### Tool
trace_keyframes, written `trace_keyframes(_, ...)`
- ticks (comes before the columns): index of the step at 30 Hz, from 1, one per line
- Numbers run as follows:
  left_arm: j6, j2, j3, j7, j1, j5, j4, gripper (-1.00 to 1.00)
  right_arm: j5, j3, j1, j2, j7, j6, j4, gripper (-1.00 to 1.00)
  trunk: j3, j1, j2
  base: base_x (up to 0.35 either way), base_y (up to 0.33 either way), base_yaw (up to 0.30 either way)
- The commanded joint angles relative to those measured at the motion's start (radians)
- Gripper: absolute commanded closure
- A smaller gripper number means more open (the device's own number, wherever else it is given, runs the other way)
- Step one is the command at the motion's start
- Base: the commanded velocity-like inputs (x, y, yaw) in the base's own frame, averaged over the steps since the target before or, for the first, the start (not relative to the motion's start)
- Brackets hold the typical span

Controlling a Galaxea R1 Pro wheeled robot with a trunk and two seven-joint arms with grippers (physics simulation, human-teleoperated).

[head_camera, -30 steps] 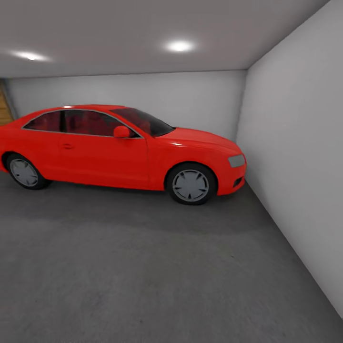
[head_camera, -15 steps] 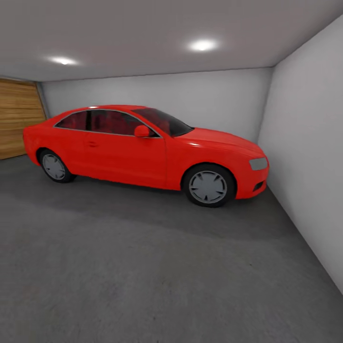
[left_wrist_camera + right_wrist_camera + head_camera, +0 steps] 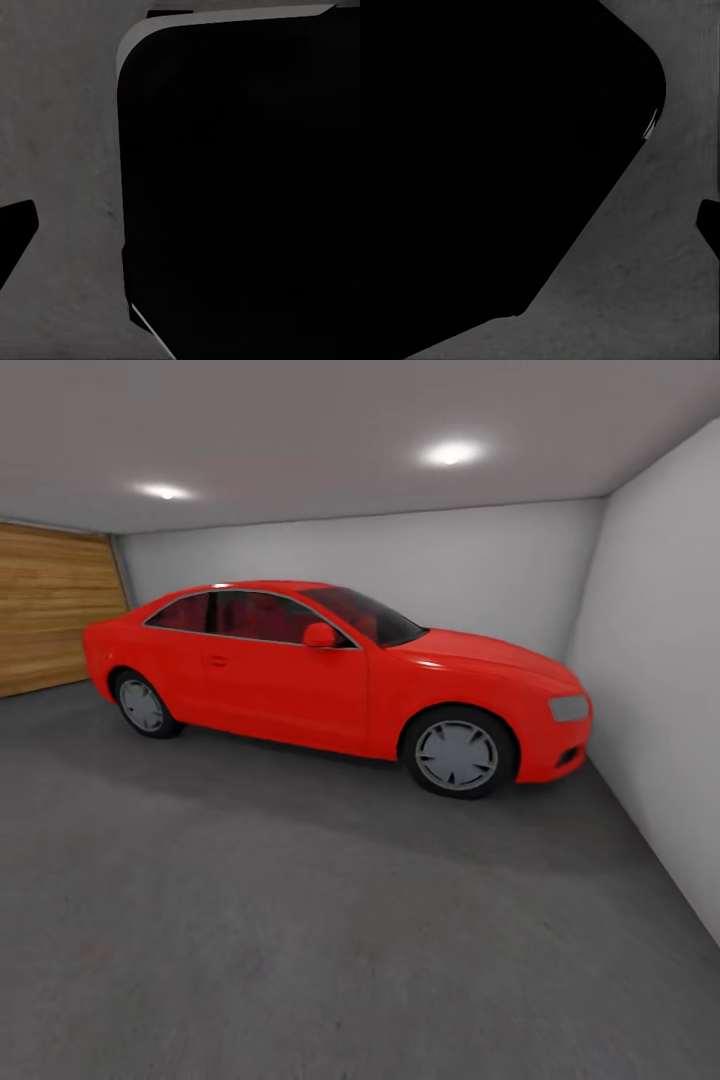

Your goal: Move the two storage containers from the living room to the garage. In the garage, place one container on the floor and stack the other container on top of it (either order is fine).

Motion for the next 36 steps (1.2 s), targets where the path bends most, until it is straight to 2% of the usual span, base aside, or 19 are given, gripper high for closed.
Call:
trace_keyframes(1,-0.001,0.000,0.000,0.000,0.000,0.000,0.000,-1.00,-0.001,0.002,0.000,0.000,0.000,-0.003,0.000,-1.00,-0.001,0.000,0.000,0.000,0.000,0.269)
trace_keyframes(36,-0.001,0.000,0.000,0.000,0.000,0.000,0.000,-1.00,-0.001,0.002,0.000,0.000,-0.001,-0.004,0.000,-1.00,-0.001,0.000,0.000,0.000,0.000,0.275)
